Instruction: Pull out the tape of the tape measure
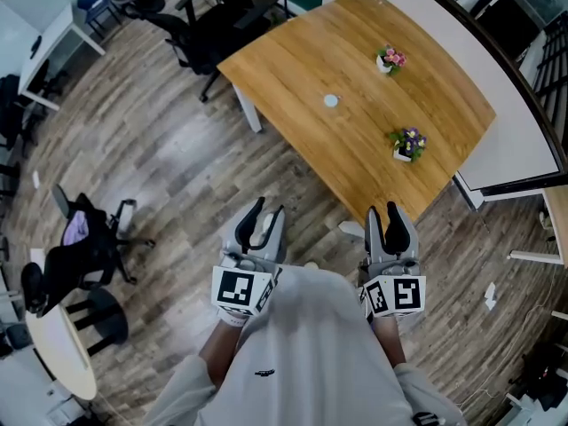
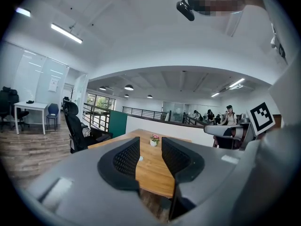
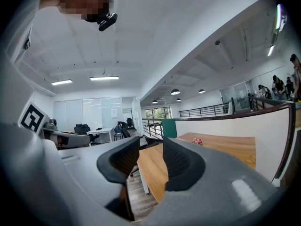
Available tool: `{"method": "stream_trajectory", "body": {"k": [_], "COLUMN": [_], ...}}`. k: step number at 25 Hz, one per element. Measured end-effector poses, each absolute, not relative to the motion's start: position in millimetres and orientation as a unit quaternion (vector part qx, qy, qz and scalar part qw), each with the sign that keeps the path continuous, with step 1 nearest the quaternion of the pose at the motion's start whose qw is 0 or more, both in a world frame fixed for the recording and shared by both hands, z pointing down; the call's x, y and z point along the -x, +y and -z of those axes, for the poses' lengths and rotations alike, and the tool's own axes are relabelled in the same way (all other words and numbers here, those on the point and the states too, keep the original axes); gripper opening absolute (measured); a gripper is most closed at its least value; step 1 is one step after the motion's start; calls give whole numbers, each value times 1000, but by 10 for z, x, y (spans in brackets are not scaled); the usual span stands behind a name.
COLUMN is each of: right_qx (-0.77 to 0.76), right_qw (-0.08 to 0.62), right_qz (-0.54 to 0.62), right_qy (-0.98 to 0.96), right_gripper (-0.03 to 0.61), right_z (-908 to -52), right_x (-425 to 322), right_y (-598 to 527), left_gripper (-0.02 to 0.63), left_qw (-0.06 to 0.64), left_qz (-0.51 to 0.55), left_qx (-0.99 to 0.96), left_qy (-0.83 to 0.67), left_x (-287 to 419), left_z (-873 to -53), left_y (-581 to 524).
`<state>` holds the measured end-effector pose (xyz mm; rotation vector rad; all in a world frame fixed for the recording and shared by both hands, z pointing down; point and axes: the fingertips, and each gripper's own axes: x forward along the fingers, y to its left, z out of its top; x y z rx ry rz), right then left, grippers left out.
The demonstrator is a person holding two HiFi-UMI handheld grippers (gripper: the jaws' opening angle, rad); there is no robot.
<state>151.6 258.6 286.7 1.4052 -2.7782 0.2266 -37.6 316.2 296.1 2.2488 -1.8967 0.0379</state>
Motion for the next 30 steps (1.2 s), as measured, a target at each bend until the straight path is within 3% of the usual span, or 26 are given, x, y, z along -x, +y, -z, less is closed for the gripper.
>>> {"method": "stream_trajectory", "body": {"k": [17,30], "right_qx": [-519,-555], "right_qw": [-12,23], "right_qz": [-68,-92], "right_qy": [-852,-826], "right_gripper": [149,149], "right_z": [-2705,-2860], "right_x": [-481,-233], "right_y": [1862,1791], "left_gripper": [152,152], "left_qw": [108,142], "left_qz": [-2,-8], "left_qx": [-811,-843], "left_qy": [-575,-518], "left_x": [1524,1632], "left_z": [-2975,-3172], "left_y": [2168,1858]}}
